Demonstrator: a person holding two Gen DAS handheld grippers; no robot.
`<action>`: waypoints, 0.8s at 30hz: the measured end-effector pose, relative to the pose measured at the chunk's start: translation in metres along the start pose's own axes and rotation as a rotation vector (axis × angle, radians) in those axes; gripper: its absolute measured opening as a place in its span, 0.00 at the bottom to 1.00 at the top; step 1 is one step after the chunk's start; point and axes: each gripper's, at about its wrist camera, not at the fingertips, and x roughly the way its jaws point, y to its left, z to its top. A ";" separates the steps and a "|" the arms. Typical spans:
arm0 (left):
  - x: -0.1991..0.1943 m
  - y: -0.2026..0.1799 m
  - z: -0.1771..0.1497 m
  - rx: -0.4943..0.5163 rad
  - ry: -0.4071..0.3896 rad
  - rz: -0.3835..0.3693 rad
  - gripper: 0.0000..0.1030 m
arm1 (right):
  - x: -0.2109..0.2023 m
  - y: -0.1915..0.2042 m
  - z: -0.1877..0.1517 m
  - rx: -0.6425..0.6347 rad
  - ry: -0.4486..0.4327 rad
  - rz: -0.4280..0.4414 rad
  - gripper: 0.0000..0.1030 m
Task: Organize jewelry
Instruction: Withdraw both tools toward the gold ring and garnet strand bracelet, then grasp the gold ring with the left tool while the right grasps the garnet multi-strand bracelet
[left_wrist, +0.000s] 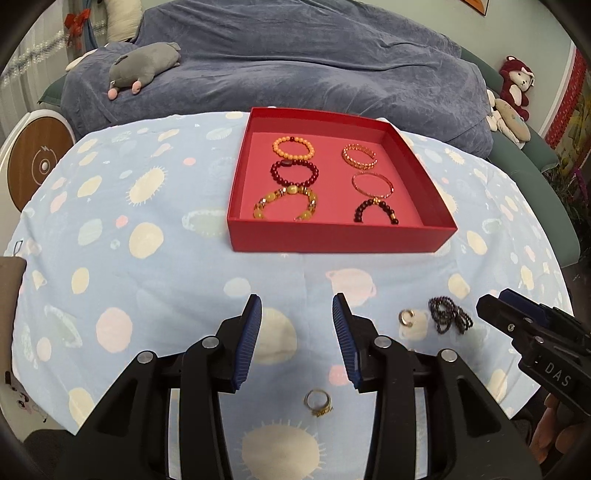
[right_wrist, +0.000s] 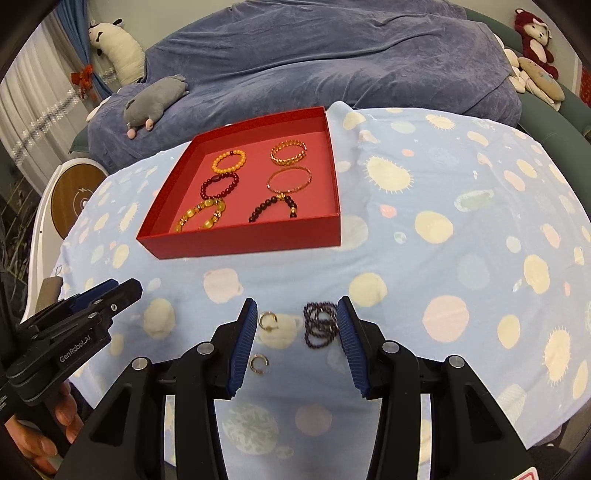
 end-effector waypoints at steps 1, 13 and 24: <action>-0.001 0.001 -0.007 -0.004 0.008 -0.001 0.37 | -0.001 -0.001 -0.006 0.002 0.005 -0.002 0.43; -0.003 0.010 -0.070 -0.031 0.076 0.011 0.46 | -0.001 -0.017 -0.072 -0.011 0.070 -0.044 0.43; 0.002 0.009 -0.076 -0.025 0.077 0.008 0.48 | 0.019 -0.028 -0.040 -0.008 0.043 -0.062 0.43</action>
